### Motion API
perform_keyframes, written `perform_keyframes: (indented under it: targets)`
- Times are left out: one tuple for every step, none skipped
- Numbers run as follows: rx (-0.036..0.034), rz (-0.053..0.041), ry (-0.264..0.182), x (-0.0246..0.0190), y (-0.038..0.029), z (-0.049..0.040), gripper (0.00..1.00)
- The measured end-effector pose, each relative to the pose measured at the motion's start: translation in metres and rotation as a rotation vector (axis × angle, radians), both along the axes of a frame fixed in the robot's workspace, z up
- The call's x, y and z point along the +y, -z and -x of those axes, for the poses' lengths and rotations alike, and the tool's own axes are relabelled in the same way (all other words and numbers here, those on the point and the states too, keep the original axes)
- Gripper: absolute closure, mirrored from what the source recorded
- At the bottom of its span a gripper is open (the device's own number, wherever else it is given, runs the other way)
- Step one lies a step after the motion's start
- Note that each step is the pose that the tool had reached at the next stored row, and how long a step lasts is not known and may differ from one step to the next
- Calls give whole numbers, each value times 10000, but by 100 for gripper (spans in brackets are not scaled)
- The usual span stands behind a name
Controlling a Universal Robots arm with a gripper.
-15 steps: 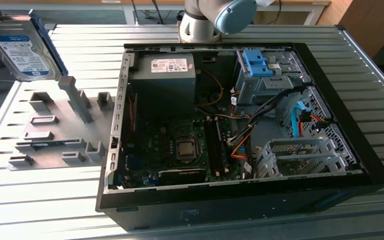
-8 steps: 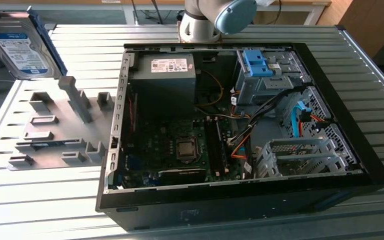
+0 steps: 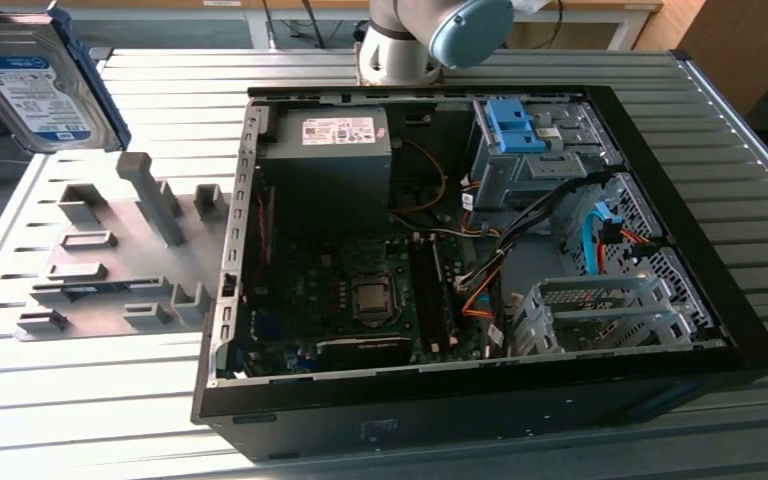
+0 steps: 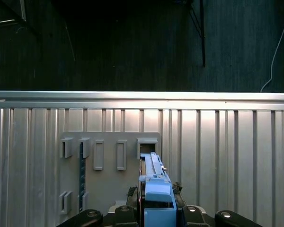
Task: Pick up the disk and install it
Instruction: 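Pick up the disk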
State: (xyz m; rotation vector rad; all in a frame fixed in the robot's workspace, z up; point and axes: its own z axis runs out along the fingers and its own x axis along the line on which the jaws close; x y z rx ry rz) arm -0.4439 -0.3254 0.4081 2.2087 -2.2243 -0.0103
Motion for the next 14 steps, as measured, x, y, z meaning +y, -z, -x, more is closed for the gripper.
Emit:
perform_keyframes:
  targets:
    - [0, 0, 0, 0, 0, 0, 63]
    - [1, 1, 0, 0, -2, 0, 63]
    - [2, 1, 0, 0, -3, 0, 63]
    - [2, 1, 0, 0, -3, 0, 63]
    - [2, 1, 0, 0, -3, 0, 63]
    - [2, 1, 0, 0, -3, 0, 63]
    - [2, 1, 0, 0, -3, 0, 63]
    - [1, 1, 0, 0, -3, 0, 63]
    - [1, 1, 0, 0, -3, 0, 63]
    - [2, 1, 0, 0, -5, 0, 63]
    - [5, 2, 0, 0, -9, 0, 63]
    - [4, 2, 0, 0, -14, 0, 63]
    - [2, 1, 0, 0, -21, 0, 63]
    - [3, 2, 0, 0, -31, 0, 63]
